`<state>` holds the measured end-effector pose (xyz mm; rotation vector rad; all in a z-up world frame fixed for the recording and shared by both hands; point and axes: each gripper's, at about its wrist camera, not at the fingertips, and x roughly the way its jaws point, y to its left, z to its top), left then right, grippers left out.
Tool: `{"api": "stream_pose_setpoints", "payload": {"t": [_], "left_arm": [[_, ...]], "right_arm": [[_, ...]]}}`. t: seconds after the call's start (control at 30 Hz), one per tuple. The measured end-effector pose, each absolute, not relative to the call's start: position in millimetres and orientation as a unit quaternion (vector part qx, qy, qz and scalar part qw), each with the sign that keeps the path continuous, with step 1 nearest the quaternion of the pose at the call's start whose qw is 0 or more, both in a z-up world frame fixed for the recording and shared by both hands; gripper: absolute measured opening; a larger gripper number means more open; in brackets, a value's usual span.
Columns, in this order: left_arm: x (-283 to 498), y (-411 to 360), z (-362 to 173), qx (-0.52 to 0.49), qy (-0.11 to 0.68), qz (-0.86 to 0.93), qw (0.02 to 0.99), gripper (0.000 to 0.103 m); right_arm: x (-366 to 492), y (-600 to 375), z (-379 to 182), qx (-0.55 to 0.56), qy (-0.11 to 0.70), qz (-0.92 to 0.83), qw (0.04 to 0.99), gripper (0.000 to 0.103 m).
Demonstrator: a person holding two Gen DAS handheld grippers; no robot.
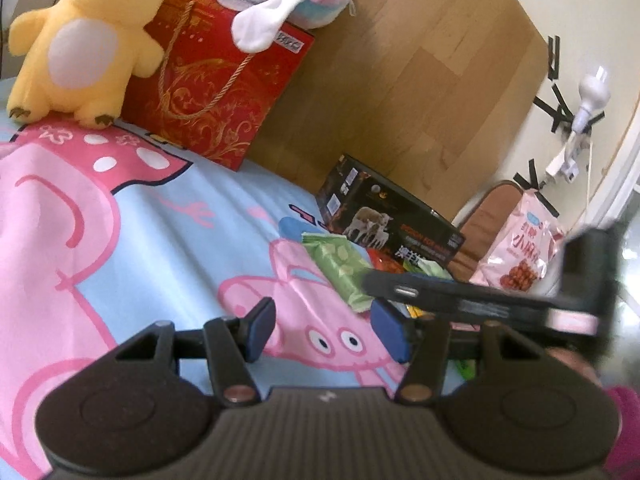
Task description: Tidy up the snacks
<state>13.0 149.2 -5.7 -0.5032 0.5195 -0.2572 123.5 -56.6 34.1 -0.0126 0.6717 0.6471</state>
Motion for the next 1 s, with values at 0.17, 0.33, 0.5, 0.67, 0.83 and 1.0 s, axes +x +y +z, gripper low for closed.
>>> {"api": "stream_pose_setpoints", "payload": {"t": [0.17,0.33,0.5,0.67,0.83,1.0], "left_arm": [[14,151,-7,-0.250,0.259,-0.124,0.925,0.054],[20,142,-7,-0.230,0.275,-0.132,0.924,0.054],[18,121,-4,-0.171,0.286,-0.113,0.936,0.054],[13,105,1,-0.161,0.294,-0.103,0.936,0.054],[21,85,14,-0.158,0.301,-0.138,0.930,0.054],[47,60,21,-0.137,0.316,-0.181,0.921,0.056]], "right_arm": [[144,-22,20,-0.113,0.359,0.319,0.870,0.055],[68,-105,42,-0.113,0.306,0.343,0.881,0.084],[9,-177,45,-0.036,0.260,0.328,0.907,0.091],[1,-204,32,0.023,0.280,0.322,0.904,0.076],[2,-209,30,0.038,0.293,0.346,0.890,0.062],[2,-196,32,0.006,0.297,0.360,0.884,0.059]]}}
